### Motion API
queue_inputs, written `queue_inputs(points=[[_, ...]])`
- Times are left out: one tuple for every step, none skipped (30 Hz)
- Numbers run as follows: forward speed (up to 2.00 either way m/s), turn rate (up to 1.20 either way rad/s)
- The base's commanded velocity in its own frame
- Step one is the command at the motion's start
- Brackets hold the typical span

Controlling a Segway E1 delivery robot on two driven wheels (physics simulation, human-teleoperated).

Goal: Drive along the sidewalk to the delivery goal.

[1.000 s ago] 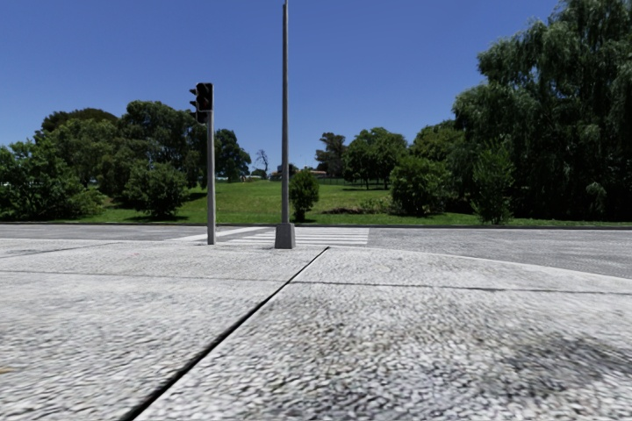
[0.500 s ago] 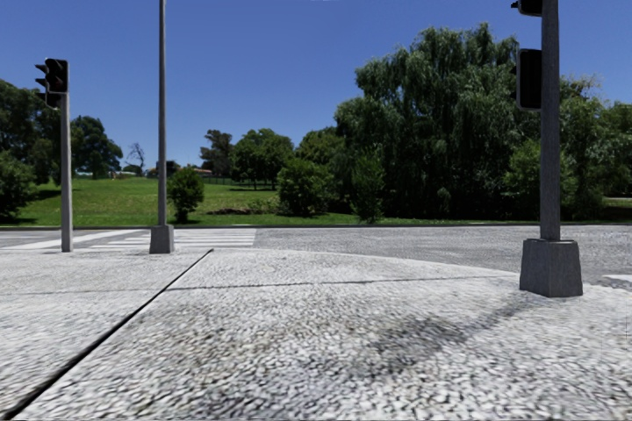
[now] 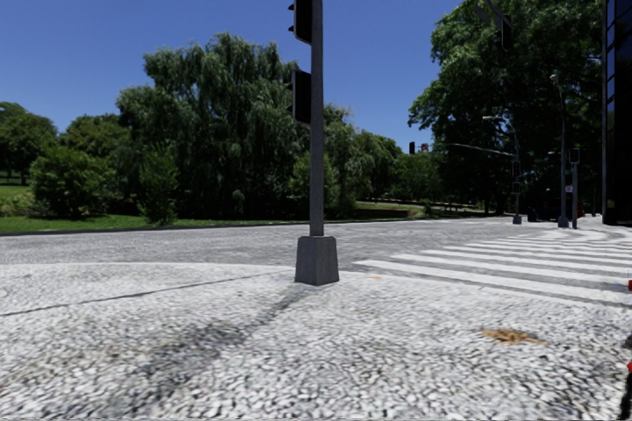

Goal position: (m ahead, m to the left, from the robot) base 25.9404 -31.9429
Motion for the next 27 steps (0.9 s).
queue_inputs(points=[[0.47, -0.91], [0.47, -0.22], [0.47, -0.07], [0.47, 0.00], [0.49, 0.00], [0.53, 0.00], [0.56, 0.00], [0.57, 0.00], [0.57, 0.00], [0.57, 0.00], [0.57, 0.00], [0.58, 0.00], [0.58, 0.00], [0.58, 0.00], [0.58, 0.00], [0.58, 0.00], [0.58, 0.00], [0.58, 0.42], [0.58, 0.61], [0.58, 1.20], [0.58, 1.20], [0.58, 1.20], [0.58, 1.20], [0.58, 1.20], [0.58, 1.20], [0.58, 1.20], [0.59, 0.06]])
